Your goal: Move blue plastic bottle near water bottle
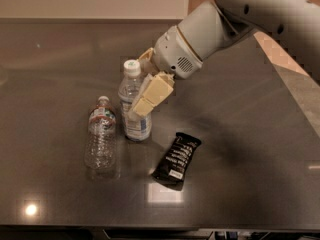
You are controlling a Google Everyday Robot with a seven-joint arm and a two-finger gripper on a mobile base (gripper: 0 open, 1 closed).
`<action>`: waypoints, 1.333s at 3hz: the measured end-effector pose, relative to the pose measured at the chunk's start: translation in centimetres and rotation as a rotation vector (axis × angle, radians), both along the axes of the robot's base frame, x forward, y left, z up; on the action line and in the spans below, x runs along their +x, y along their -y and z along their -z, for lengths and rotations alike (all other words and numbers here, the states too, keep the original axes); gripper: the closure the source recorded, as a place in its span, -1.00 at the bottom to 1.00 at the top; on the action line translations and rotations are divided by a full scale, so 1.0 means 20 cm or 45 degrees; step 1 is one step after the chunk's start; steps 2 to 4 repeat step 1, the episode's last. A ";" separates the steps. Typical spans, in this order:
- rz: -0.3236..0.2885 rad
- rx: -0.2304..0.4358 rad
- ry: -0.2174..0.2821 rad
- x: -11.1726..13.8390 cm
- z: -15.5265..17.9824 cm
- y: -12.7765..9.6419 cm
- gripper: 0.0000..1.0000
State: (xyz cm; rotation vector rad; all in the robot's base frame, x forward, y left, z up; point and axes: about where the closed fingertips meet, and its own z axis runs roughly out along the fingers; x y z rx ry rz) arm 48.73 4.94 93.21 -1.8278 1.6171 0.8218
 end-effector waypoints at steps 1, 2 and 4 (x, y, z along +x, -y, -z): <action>0.000 0.000 0.000 0.00 0.00 0.00 -1.00; 0.000 0.000 0.000 0.00 0.00 0.00 -1.00; 0.000 0.000 0.000 0.00 0.00 0.00 -1.00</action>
Offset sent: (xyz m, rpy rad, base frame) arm 0.0000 0.0000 0.0000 0.0000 0.0000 0.0000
